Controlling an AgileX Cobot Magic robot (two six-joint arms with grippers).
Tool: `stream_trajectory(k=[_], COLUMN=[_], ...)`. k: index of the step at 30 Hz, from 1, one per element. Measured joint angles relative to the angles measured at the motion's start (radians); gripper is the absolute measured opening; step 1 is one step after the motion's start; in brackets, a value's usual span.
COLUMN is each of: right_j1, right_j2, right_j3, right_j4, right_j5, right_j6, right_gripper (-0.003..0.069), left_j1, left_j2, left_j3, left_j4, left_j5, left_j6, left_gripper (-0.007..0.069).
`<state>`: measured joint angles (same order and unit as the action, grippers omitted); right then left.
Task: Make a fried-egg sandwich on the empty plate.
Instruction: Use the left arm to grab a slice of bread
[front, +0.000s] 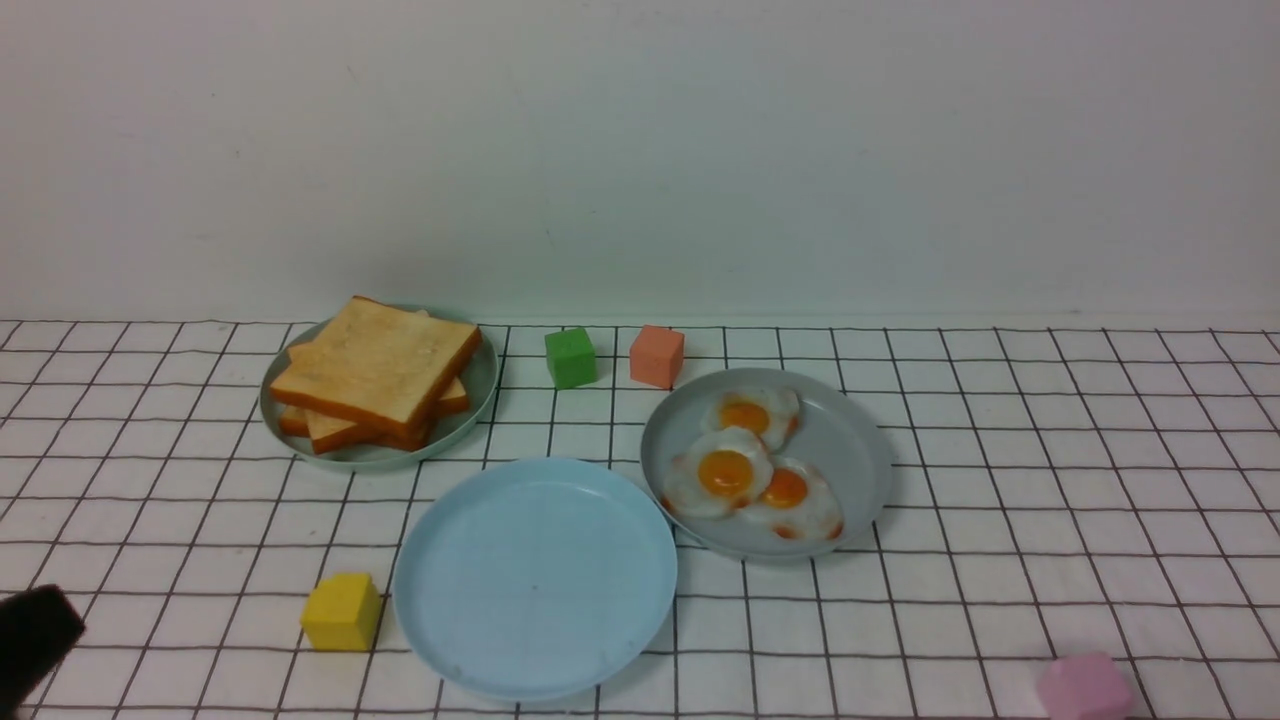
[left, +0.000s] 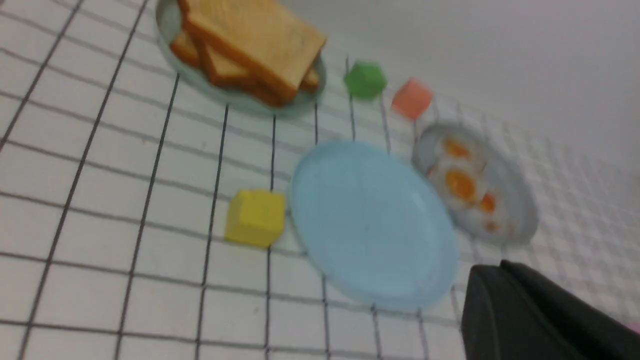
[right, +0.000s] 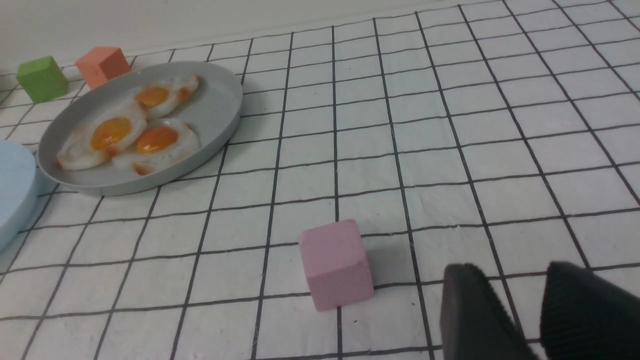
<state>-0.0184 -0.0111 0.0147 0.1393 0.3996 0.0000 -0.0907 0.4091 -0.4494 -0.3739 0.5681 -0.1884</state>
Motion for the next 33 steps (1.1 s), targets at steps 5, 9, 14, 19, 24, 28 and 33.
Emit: stream_trajectory(k=[5, 9, 14, 19, 24, 28, 33], right_j1=[0.000, 0.000, 0.000, 0.000, 0.000, 0.000, 0.000], right_j2=[0.000, 0.000, 0.000, 0.000, 0.012, 0.156, 0.392], right_j3=[0.000, 0.007, 0.012, 0.012, -0.074, -0.300, -0.571], right_j4=[0.000, 0.022, 0.196, 0.403, 0.571, 0.551, 0.475], right_j5=[-0.001, -0.040, -0.117, -0.224, -0.102, 0.170, 0.495], right_j6=[0.000, 0.000, 0.021, 0.030, 0.000, -0.124, -0.241], right_gripper=[0.0238, 0.0238, 0.0238, 0.0238, 0.0152, 0.0018, -0.0009], left_j1=[-0.061, -0.147, -0.192, -0.218, -0.220, -0.220, -0.220], left_j2=[0.221, 0.421, 0.587, 0.657, 0.661, 0.699, 0.820], left_j3=[-0.162, -0.279, -0.348, -0.370, -0.371, -0.393, -0.495], left_j4=[0.030, 0.065, 0.064, 0.063, 0.063, 0.083, 0.119], left_j5=[0.146, 0.191, 0.179, 0.140, 0.141, 0.125, 0.119], left_j6=[0.173, 0.196, 0.197, 0.202, 0.205, 0.205, 0.205], left_gripper=[-0.0013, -0.0013, -0.0013, -0.0013, -0.0013, -0.0013, -0.0013])
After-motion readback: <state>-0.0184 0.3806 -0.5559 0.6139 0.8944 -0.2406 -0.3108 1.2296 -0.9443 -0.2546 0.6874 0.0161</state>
